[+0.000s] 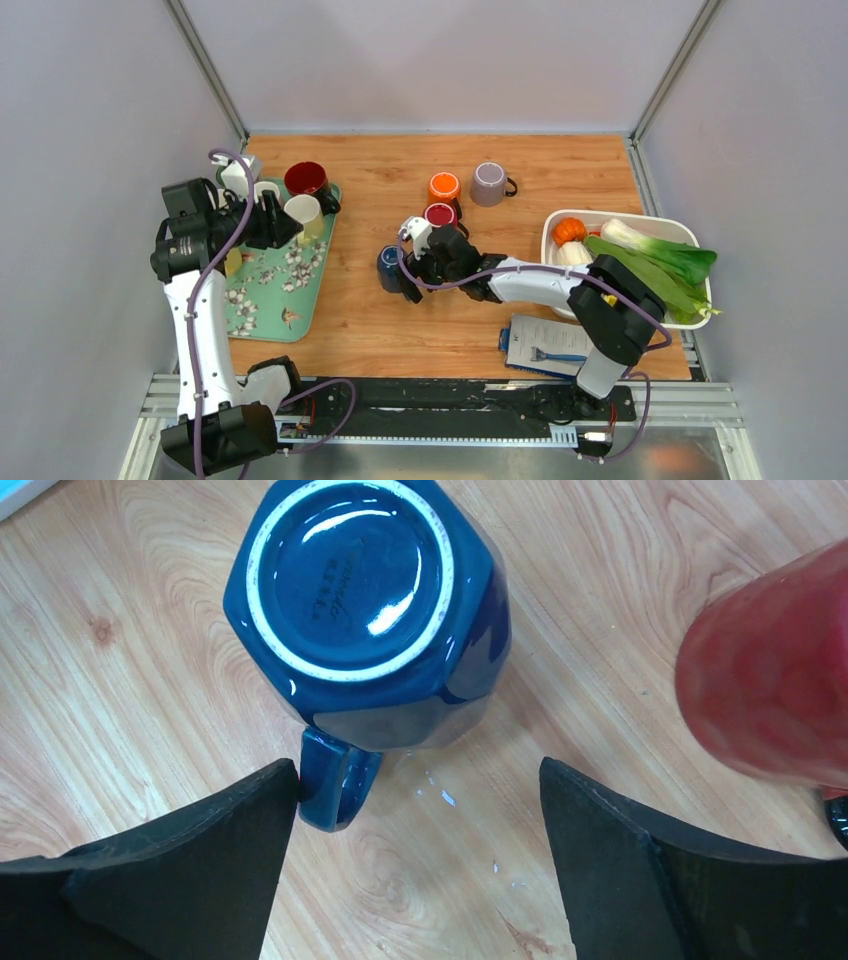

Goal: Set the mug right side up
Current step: Move the cup to the center of the board, then turn over the cup at the center of the board.

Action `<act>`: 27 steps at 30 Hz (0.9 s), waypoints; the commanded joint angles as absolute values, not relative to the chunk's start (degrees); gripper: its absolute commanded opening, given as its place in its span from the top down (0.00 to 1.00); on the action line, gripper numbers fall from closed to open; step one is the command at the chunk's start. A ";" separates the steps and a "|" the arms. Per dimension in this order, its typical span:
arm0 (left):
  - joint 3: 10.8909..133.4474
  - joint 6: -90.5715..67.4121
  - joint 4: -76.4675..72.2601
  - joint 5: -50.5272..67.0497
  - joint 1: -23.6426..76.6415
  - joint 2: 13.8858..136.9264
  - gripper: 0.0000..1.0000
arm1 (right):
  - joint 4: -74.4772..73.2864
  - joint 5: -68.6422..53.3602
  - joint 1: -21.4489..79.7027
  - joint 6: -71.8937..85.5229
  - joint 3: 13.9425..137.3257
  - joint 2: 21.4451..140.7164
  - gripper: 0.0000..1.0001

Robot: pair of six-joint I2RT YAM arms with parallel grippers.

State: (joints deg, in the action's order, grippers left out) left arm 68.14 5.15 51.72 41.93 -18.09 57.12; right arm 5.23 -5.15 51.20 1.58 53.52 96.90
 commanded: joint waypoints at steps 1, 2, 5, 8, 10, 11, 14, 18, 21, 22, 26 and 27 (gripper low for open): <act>68.47 4.87 52.13 42.27 -17.93 56.17 0.47 | 7.73 -4.34 50.03 0.61 53.39 95.69 0.09; 68.33 4.85 52.06 42.32 -17.93 56.14 0.47 | 7.73 -4.41 49.30 0.98 52.74 95.24 0.10; 68.42 4.60 51.79 43.03 -17.92 56.37 0.47 | 7.50 -5.59 46.95 2.73 50.72 93.86 0.15; 68.61 4.12 51.04 43.30 -17.93 56.94 0.47 | 7.37 -7.06 46.29 1.23 49.41 92.42 0.19; 68.64 3.70 50.59 43.50 -17.93 57.34 0.47 | 7.87 -11.06 46.44 0.33 49.22 91.76 0.23; 68.64 3.61 50.42 43.68 -17.93 57.55 0.47 | 8.32 -12.84 46.41 0.28 49.22 91.72 0.24; 68.49 3.32 50.17 44.12 -17.97 57.96 0.48 | 9.36 -17.16 46.94 -2.78 49.36 92.20 0.25; 68.65 3.49 50.17 44.24 -17.93 58.40 0.50 | 9.60 -18.59 47.52 -8.75 49.78 94.38 0.28; 68.92 3.66 50.12 44.14 -17.93 58.57 0.50 | 9.16 -16.94 47.46 -9.79 50.00 96.39 0.30; 69.00 3.73 50.11 44.13 -17.93 58.61 0.50 | 9.14 -16.81 47.52 -9.76 50.01 96.75 0.31; 69.13 4.22 50.15 44.20 -17.93 58.71 0.50 | 9.47 -17.05 47.47 -8.65 51.06 98.00 0.40; 69.05 4.27 50.18 44.21 -17.93 58.71 0.50 | 9.49 -17.00 47.49 -8.55 51.47 98.26 0.44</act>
State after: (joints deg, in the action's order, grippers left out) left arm 68.14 3.97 51.40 43.00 -18.09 58.70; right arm 7.49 -15.90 47.35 -7.70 49.32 97.36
